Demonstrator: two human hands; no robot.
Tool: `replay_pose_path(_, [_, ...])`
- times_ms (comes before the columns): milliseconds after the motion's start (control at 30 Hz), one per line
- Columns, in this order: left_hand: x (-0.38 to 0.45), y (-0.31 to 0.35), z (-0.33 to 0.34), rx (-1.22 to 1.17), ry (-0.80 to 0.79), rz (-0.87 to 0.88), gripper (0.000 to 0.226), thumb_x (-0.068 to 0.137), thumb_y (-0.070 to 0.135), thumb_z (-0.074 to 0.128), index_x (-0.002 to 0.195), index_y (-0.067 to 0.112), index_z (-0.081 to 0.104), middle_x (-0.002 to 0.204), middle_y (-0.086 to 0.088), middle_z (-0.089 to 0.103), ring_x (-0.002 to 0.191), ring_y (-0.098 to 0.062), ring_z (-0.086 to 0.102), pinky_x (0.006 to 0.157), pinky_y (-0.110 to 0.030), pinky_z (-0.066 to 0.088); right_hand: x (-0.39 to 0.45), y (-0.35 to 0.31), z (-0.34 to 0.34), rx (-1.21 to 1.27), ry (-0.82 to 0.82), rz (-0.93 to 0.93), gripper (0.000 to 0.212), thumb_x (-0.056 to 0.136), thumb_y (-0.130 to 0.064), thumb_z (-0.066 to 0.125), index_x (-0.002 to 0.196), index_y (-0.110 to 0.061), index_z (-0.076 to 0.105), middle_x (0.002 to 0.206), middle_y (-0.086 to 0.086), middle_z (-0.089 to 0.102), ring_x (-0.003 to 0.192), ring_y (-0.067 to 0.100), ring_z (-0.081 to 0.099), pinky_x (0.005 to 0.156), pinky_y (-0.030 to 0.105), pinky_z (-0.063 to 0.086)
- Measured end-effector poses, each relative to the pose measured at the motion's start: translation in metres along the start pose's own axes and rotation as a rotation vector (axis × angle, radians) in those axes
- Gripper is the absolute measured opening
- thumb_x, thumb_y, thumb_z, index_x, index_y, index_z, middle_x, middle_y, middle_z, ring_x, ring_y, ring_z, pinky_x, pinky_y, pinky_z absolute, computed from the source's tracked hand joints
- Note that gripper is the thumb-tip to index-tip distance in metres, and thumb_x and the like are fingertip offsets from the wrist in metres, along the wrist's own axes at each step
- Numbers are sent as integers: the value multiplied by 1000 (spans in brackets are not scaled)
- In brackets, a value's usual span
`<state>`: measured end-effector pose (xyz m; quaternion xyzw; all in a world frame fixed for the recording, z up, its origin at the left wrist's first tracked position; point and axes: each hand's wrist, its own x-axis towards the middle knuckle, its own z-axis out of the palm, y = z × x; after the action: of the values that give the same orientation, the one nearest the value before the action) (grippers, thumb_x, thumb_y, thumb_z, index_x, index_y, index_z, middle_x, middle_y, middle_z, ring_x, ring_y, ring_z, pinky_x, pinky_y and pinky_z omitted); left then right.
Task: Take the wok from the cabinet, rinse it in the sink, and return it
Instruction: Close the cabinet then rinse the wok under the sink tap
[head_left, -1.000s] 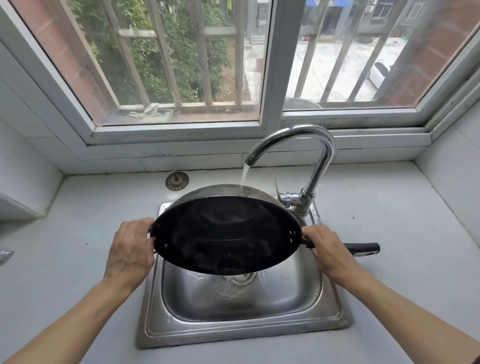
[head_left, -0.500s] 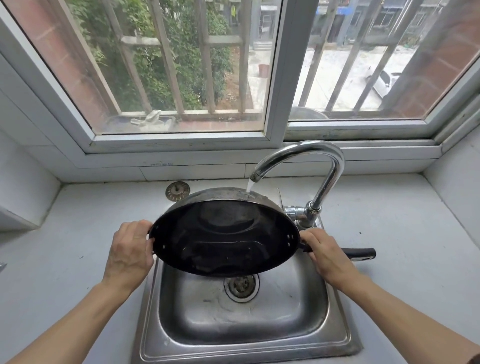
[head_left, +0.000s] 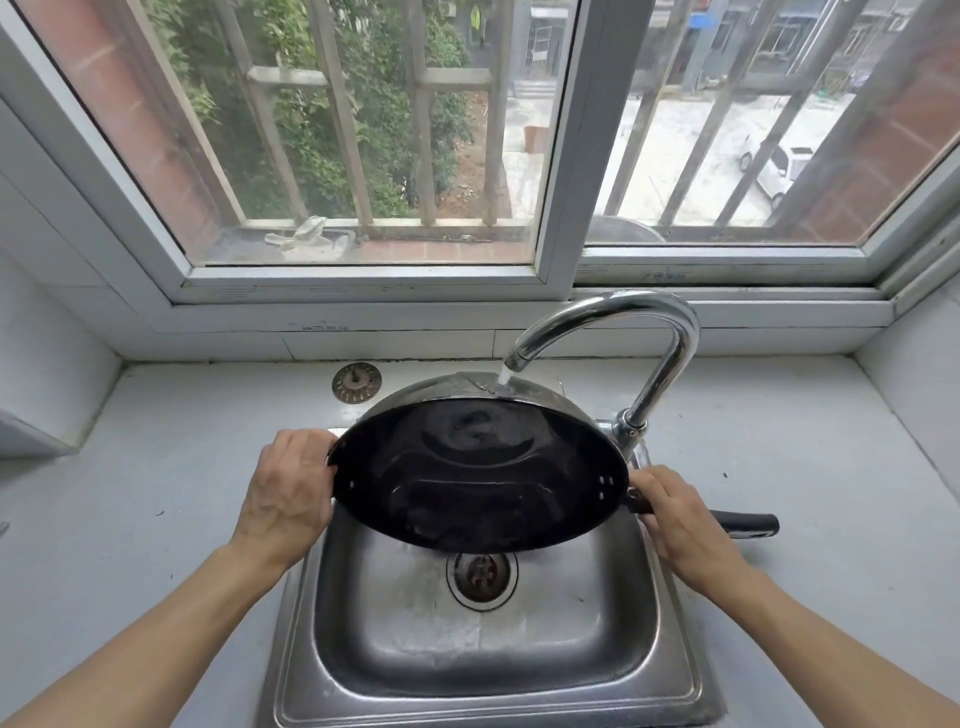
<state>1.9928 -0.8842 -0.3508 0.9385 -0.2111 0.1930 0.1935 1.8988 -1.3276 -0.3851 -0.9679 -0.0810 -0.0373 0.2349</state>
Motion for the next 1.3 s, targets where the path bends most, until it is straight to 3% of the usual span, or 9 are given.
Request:
replay_pose_path(900, [80, 69, 19, 19, -96, 296, 12, 87, 13, 44, 92, 8, 54, 80, -11, 55, 72, -33, 49, 61, -45, 43, -105, 3, -12, 98, 123, 324, 65, 79, 11, 62, 124, -33, 45, 102, -12, 47, 90, 14, 57, 79, 41, 52])
replay_pose_path(1067, [84, 66, 20, 42, -109, 298, 10, 87, 11, 49, 93, 7, 55, 82, -11, 56, 74, -34, 50, 63, -47, 44, -104, -1, -13, 94, 134, 335, 69, 79, 11, 62, 121, -40, 42, 102, -14, 46, 90, 13, 56, 78, 40, 52])
replay_pose_path(1300, [62, 41, 15, -11, -67, 202, 10, 88, 12, 46, 93, 8, 54, 80, -9, 55, 71, -31, 48, 62, -48, 44, -83, -7, -14, 73, 109, 262, 67, 79, 10, 62, 127, -33, 44, 107, -12, 47, 93, 15, 55, 82, 43, 50])
